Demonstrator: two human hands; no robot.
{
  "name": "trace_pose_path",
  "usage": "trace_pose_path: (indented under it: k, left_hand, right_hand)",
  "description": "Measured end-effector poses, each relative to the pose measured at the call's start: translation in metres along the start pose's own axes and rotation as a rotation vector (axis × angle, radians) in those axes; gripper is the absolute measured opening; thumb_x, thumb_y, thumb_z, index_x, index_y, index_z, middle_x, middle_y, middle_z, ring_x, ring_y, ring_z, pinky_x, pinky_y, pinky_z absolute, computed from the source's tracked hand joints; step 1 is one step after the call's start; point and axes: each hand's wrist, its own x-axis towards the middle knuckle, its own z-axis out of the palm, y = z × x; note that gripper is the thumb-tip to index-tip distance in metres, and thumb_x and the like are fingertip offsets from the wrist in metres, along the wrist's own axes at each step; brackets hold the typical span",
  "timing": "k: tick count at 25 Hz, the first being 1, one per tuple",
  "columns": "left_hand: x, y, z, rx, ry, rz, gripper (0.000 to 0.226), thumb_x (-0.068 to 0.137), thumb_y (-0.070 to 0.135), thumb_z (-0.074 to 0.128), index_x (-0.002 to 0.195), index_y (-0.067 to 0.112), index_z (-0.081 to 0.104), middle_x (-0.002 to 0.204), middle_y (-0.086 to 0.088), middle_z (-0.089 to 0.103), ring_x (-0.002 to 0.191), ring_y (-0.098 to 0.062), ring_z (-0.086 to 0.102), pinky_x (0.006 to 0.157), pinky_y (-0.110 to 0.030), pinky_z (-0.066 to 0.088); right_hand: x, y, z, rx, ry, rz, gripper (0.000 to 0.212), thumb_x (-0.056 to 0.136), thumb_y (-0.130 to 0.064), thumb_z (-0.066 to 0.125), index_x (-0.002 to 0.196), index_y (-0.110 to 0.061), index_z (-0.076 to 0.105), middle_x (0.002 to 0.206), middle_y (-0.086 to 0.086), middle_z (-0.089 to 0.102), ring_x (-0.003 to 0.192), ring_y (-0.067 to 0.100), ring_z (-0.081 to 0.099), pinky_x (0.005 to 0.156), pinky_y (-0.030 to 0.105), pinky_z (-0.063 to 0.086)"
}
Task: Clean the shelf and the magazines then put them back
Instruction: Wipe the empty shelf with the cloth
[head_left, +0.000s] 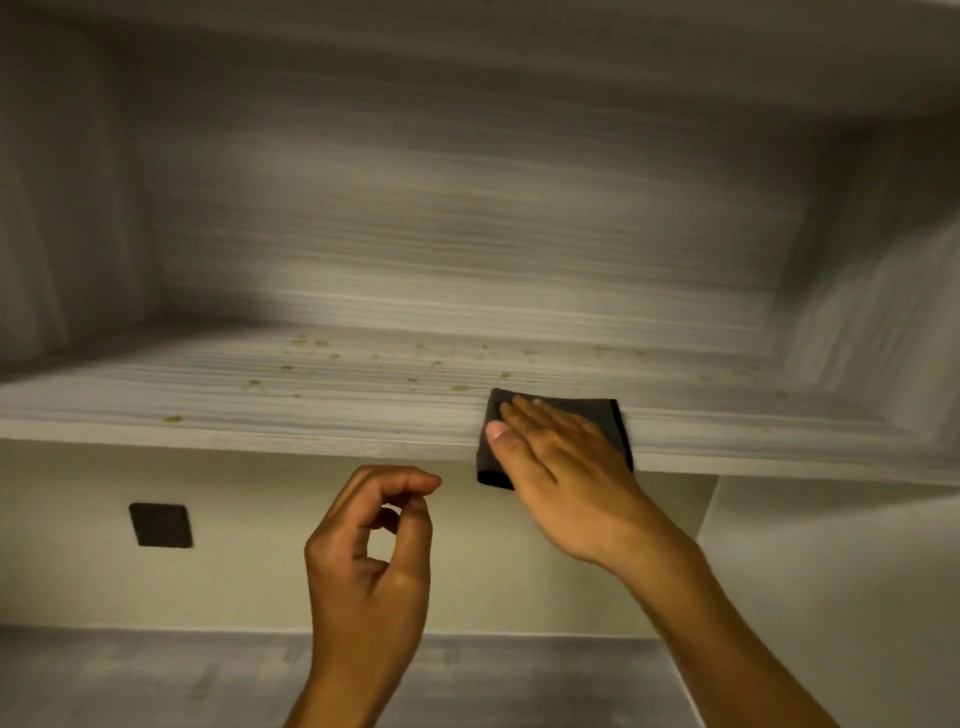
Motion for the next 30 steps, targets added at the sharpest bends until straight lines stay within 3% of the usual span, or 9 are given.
trace_pose_path:
  k: [4,7,10,12,17,21,24,27,30]
  left_hand:
    - [0.015,0.006,0.006,0.009,0.020,0.126,0.024,0.083,-0.001,0.056,0.089,0.021,0.066,0.089,0.010,0.064,0.085,-0.017,0.063,0.069,-0.026,0.051]
    - [0.027,0.010,0.016,0.016,-0.013,0.140,0.019,0.086,0.005,0.055,0.091,0.019,0.066,0.089,0.009,0.064,0.085,-0.016,0.063,0.069,-0.027,0.052]
    - [0.034,0.010,0.031,0.055,-0.082,0.138,0.016,0.085,0.013,0.055,0.093,0.021,0.066,0.092,0.013,0.063,0.087,-0.012,0.062,0.071,-0.019,0.050]
    - [0.031,0.010,0.034,0.099,-0.151,0.091,0.021,0.083,0.011,0.057,0.098,0.022,0.068,0.100,0.013,0.063,0.094,-0.009,0.061,0.069,-0.017,0.049]
    - [0.020,0.009,0.030,0.201,-0.230,0.111,0.031,0.083,0.016,0.056,0.106,0.034,0.065,0.112,0.023,0.058,0.108,-0.013,0.057,0.048,-0.013,0.046]
    - [0.028,0.017,0.049,0.271,-0.225,0.115,0.043,0.088,0.023,0.056,0.127,0.040,0.051,0.128,0.034,0.042,0.122,-0.002,0.044,0.076,-0.019,0.048]
    - [0.039,0.025,0.075,0.337,-0.284,0.115,0.054,0.087,0.035,0.051,0.140,0.036,0.040,0.145,0.018,0.036,0.134,-0.003,0.030,0.104,-0.023,0.034]
    - [0.051,0.030,0.111,0.490,-0.464,0.142,0.060,0.090,0.048,0.039,0.147,0.035,0.029,0.156,0.007,0.023,0.143,-0.012,0.016,0.116,-0.039,0.024]
    - [0.071,0.023,0.139,0.723,-0.588,0.214,0.066,0.091,0.059,0.021,0.152,0.034,0.016,0.162,-0.001,0.005,0.148,-0.021,0.001,0.121,-0.046,0.005]
  right_hand:
    - [0.019,-0.031,0.027,-0.177,0.044,-0.170,0.056,0.104,-0.040,0.024,0.153,-0.012,0.018,0.161,0.006,0.017,0.148,0.020,0.012,0.118,0.035,0.006]
    - [0.021,-0.013,0.023,-0.228,0.036,-0.170,0.059,0.103,-0.040,0.029,0.154,-0.015,0.015,0.161,0.003,0.014,0.148,0.018,0.011,0.118,0.033,0.006]
    - [0.015,0.021,0.006,-0.158,0.059,-0.072,0.053,0.104,-0.040,0.022,0.153,-0.018,0.022,0.161,-0.002,0.018,0.147,0.014,0.014,0.117,0.027,0.007]
    - [0.010,0.051,-0.014,-0.242,0.022,0.004,0.050,0.106,-0.036,0.020,0.152,-0.017,0.027,0.160,-0.001,0.020,0.146,0.014,0.017,0.115,0.025,0.009]
    - [0.001,0.132,-0.054,-0.247,-0.078,0.332,0.049,0.106,-0.032,0.019,0.152,-0.015,0.022,0.161,0.000,0.016,0.146,0.018,0.018,0.118,0.029,0.011]
    - [0.007,0.111,-0.038,-0.211,-0.061,0.218,0.050,0.105,-0.036,0.022,0.154,-0.021,0.019,0.162,-0.004,0.011,0.148,0.014,0.012,0.118,0.025,0.007]
    - [-0.009,0.092,-0.024,-0.171,0.044,0.017,0.049,0.105,-0.037,0.023,0.153,-0.027,0.020,0.161,-0.010,0.013,0.147,0.009,0.010,0.116,0.024,0.003]
    - [-0.016,0.107,-0.031,-0.077,-0.001,0.003,0.049,0.105,-0.041,0.018,0.153,-0.033,0.014,0.159,-0.018,0.008,0.146,0.003,0.005,0.117,0.024,0.000]
    - [-0.012,0.167,-0.051,-0.145,-0.064,0.067,0.049,0.105,-0.041,0.020,0.153,-0.027,0.020,0.160,-0.012,0.013,0.147,0.007,0.009,0.120,0.028,0.005]
